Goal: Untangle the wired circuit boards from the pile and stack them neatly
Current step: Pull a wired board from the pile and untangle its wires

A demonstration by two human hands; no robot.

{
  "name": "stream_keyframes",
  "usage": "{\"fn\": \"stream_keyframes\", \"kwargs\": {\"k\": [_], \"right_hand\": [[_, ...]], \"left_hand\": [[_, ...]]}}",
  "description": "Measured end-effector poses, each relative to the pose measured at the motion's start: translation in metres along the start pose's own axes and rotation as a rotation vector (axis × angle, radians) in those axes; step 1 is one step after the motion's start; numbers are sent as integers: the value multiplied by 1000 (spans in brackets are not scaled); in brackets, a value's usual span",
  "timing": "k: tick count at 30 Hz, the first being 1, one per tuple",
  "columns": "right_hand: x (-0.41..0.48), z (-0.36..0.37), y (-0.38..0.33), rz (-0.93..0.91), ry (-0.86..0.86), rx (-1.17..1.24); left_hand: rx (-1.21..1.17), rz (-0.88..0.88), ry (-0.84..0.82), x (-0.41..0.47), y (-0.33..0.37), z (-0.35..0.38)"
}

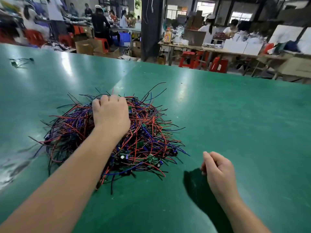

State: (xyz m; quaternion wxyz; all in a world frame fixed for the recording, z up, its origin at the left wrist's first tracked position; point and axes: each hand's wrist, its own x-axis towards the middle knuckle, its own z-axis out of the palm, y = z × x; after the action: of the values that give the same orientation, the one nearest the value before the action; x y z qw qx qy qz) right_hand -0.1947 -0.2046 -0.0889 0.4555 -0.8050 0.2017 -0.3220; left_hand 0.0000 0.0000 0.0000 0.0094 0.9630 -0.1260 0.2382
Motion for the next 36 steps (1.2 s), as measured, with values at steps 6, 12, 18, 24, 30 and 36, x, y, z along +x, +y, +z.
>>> {"fn": "stream_keyframes", "kwargs": {"k": [6, 12, 18, 24, 30, 36], "right_hand": [[-1, 0, 0, 44, 18, 38], [-2, -1, 2, 34, 29, 65], [-1, -2, 2, 45, 32, 41], [-2, -4, 0, 56, 33, 29], [-2, -4, -4, 51, 12, -1], [-3, -4, -4, 55, 5, 18]], "left_hand": [[120, 193, -125, 22, -6, 13], [93, 277, -202, 35, -9, 4], [-89, 195, -224, 35, -7, 2], [-101, 210, -219, 30, -3, 0], [-441, 157, 247, 15, 8, -21], [-669, 357, 571, -17, 33, -67]]}}
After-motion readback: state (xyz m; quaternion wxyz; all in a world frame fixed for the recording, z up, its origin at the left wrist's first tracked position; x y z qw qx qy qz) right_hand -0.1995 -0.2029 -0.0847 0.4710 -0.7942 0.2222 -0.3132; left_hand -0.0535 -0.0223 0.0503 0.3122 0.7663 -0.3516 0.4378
